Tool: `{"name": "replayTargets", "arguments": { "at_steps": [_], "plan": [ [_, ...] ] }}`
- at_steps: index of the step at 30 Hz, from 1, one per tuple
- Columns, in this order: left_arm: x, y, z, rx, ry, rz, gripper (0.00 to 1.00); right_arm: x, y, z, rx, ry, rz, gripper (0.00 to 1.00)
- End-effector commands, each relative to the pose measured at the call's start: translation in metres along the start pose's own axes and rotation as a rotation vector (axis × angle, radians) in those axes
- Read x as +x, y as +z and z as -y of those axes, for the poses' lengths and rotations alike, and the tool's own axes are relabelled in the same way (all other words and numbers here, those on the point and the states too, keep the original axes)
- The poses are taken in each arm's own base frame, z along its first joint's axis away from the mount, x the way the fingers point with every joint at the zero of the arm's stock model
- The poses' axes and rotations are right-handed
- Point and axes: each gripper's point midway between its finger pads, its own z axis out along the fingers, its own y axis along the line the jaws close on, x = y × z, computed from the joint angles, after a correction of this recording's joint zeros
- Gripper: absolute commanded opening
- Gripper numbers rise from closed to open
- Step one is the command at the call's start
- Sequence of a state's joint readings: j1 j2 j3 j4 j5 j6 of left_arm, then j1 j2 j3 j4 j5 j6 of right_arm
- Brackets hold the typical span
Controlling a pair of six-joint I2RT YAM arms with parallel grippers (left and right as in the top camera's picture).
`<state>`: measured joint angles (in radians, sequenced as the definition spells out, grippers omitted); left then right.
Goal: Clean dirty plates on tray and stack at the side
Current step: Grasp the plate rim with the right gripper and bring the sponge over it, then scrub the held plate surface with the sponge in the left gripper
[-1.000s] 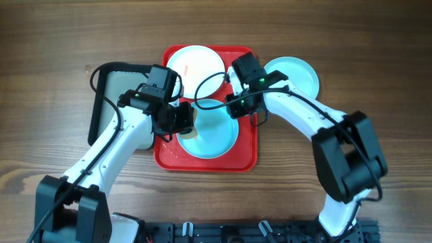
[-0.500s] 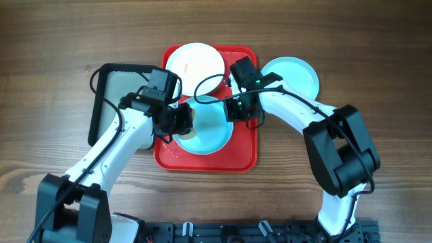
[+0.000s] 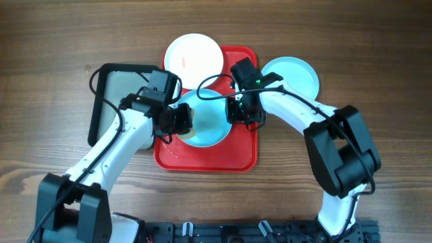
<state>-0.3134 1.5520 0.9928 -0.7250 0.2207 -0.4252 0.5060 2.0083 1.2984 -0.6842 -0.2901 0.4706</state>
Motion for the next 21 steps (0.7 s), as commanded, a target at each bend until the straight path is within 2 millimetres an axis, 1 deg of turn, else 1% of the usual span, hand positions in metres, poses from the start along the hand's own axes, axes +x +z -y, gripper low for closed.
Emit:
{"name": "replayTargets", "arguments": {
  "at_steps": [1, 5, 7, 10, 11, 14, 18, 20, 21],
  "plan": [
    [0.003, 0.008, -0.006, -0.022, 0.002, -0.001, 0.04, 0.000, -0.004, -0.002, -0.002, -0.054, 0.006, 0.21],
    [-0.004, 0.010, -0.018, -0.086, 0.004, 0.045, 0.04, 0.000, -0.004, -0.002, -0.001, -0.054, 0.005, 0.19],
    [-0.011, 0.009, -0.017, -0.086, 0.039, 0.077, 0.04, 0.000, -0.004, -0.002, 0.000, -0.054, 0.005, 0.19],
    [-0.018, 0.009, -0.013, -0.075, 0.093, 0.102, 0.04, 0.000, -0.004, -0.001, 0.003, -0.058, 0.006, 0.14],
    [-0.018, 0.010, -0.013, -0.075, 0.096, 0.102, 0.04, 0.000, -0.004, -0.001, 0.002, -0.066, 0.007, 0.13],
    [-0.017, 0.014, -0.015, -0.081, 0.094, 0.089, 0.04, -0.001, -0.004, 0.000, 0.010, -0.089, 0.009, 0.12],
    [-0.013, 0.028, -0.019, -0.094, 0.088, 0.050, 0.04, -0.001, -0.004, 0.000, 0.009, -0.108, 0.009, 0.12],
    [-0.011, 0.033, -0.015, -0.066, 0.109, 0.029, 0.04, -0.001, -0.004, -0.001, 0.009, -0.126, 0.010, 0.12],
    [-0.009, 0.035, -0.009, -0.029, 0.142, 0.017, 0.04, -0.001, -0.004, 0.000, 0.009, -0.135, 0.010, 0.12]
  ]
}}
